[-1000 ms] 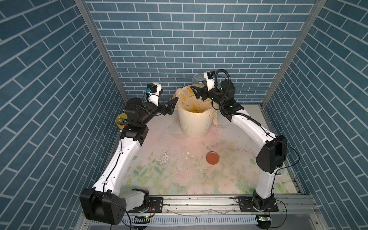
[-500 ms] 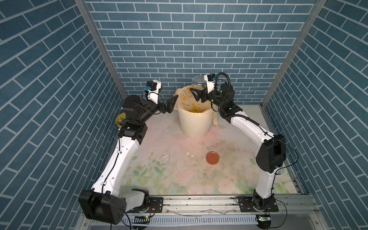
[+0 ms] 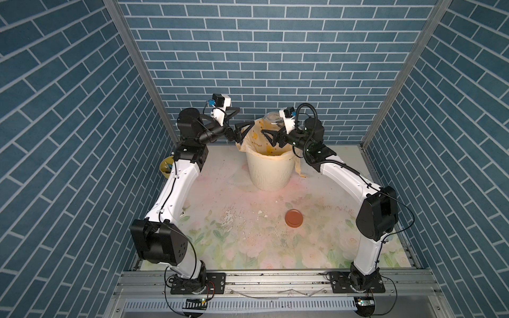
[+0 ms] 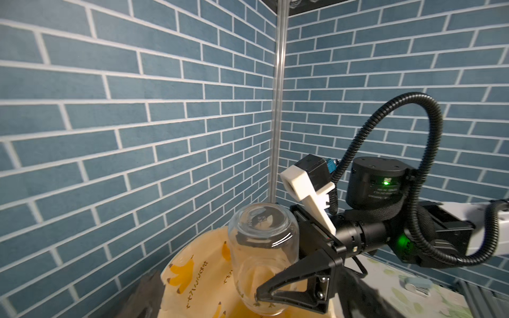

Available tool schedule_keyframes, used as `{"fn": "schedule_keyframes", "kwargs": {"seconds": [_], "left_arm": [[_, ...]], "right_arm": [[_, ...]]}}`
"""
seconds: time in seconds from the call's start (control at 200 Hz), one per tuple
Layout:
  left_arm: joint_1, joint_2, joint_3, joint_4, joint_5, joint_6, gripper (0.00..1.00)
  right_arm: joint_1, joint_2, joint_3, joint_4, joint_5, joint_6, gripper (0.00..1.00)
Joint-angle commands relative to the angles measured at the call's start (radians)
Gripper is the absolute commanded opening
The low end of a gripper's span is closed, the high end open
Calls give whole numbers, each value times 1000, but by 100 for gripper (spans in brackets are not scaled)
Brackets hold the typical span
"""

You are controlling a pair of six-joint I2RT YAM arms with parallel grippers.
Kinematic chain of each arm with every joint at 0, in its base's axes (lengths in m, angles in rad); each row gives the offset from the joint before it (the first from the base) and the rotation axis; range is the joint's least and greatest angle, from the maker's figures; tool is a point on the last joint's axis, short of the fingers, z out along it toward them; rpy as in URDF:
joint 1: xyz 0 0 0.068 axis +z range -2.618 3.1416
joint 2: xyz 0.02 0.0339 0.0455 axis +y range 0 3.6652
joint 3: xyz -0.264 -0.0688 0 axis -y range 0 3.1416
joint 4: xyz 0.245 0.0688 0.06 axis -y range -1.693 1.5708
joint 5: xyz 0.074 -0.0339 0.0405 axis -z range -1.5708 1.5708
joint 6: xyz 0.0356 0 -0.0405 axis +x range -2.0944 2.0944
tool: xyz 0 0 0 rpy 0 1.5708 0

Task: Empty moldy tea leaves from jars
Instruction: Pour the moldy tea leaves from the jar into the trash bin.

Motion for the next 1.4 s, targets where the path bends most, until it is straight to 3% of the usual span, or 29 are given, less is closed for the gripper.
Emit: {"fn": "schedule_keyframes", "kwargs": {"seconds": [0.0, 0.115, 0.285, 0.455, 0.885, 1.395], "left_arm": [[3, 34, 47, 29, 132, -18, 99], [-9, 46, 57, -14, 155, 31, 99], [-55, 68, 122, -235, 105, 224, 99], [-66, 111, 139, -147, 132, 152, 99], [-112, 226, 269, -243, 122, 193, 99], [-132, 277, 295, -194, 142, 142, 96]], "right_arm": [[-5, -74, 8, 58, -56, -55, 0], [-6, -72, 25, 42, -75, -64, 0], [-7, -74, 35, 29, -103, -80, 0], [-7, -79, 38, 20, -114, -98, 0], [-6, -65, 56, 35, -138, -122, 0], [-7, -67, 57, 42, -155, -148, 0]]}}
